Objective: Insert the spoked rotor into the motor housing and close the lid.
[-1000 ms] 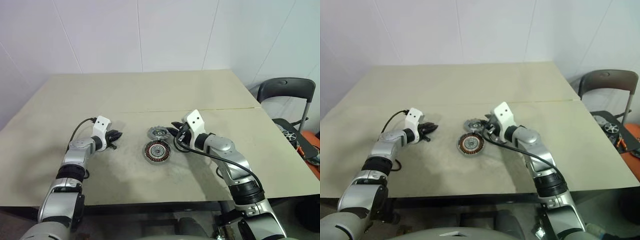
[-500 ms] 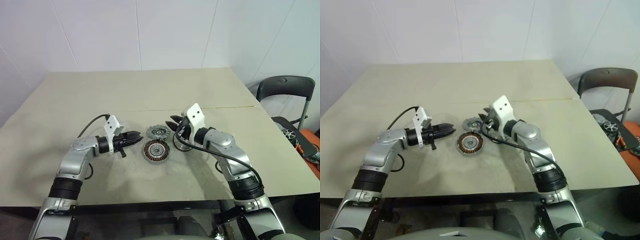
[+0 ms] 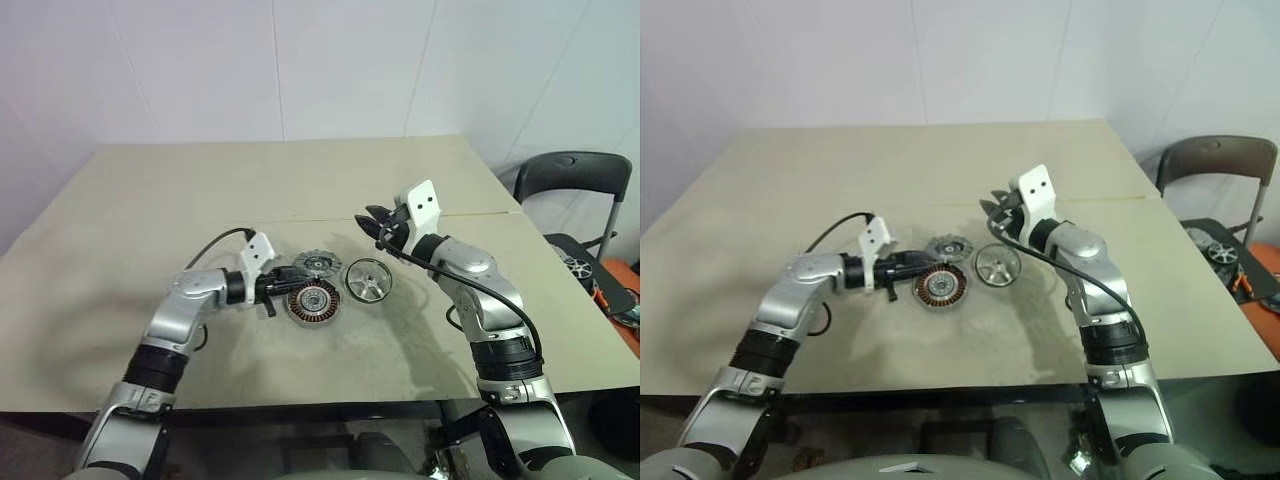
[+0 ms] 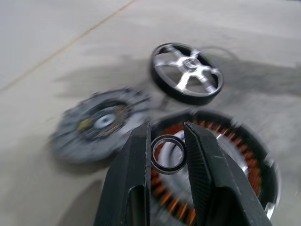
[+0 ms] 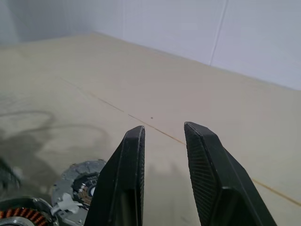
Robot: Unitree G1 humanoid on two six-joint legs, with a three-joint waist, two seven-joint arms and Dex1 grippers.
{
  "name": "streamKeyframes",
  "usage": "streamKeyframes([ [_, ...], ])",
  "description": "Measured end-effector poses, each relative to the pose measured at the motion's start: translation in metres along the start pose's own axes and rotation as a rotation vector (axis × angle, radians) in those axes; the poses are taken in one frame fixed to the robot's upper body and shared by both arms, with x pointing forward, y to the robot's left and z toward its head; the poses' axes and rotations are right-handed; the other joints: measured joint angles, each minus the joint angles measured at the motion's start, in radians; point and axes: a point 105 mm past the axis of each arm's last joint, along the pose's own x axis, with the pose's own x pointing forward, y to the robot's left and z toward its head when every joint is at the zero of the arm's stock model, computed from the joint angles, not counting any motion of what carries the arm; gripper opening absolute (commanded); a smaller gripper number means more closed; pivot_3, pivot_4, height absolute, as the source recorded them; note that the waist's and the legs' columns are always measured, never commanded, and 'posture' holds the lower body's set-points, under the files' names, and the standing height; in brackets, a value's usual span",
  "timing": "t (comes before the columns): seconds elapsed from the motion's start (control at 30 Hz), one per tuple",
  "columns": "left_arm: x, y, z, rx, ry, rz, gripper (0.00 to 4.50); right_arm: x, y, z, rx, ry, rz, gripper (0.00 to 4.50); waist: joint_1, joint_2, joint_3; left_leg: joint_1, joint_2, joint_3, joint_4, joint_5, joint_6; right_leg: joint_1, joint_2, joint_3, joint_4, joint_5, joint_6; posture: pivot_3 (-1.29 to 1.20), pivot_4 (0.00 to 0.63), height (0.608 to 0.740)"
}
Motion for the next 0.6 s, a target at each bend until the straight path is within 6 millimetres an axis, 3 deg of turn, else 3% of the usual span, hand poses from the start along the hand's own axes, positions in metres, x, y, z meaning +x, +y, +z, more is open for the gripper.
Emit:
streamKeyframes([
  [0.23,0.006,-0.015,0.004,-0.007,0.025,-0.096,0.74,-0.016,-0.009,-0.018,0.034,0.053,-0.023,1.4,0.0,0.0,0.0,0.0,0.0,0.0,0.001,0.0,0.0,0.0,0.001,0.0,0.001,0.0,0.0,0.0,0.0,0.74],
  [0.37,0.002,-0.014,-0.001,-0.003,0.062,-0.104,0.74,-0.022,-0.017,-0.02,0.03,0.062,-0.054,1.4,-0.002,0.0,0.0,0.001,0.0,0.001,0.001,0.0,0.0,0.0,0.001,0.001,0.002,0.0,0.0,0.0,0.0,0.74],
  [0.6,-0.003,-0.01,-0.008,-0.009,0.092,-0.084,0.74,-0.022,-0.014,-0.02,0.024,0.059,-0.054,1.4,0.001,0.0,0.0,0.0,0.0,0.001,0.001,0.0,0.0,0.0,0.001,0.001,0.001,0.0,0.0,0.0,0.0,0.74],
])
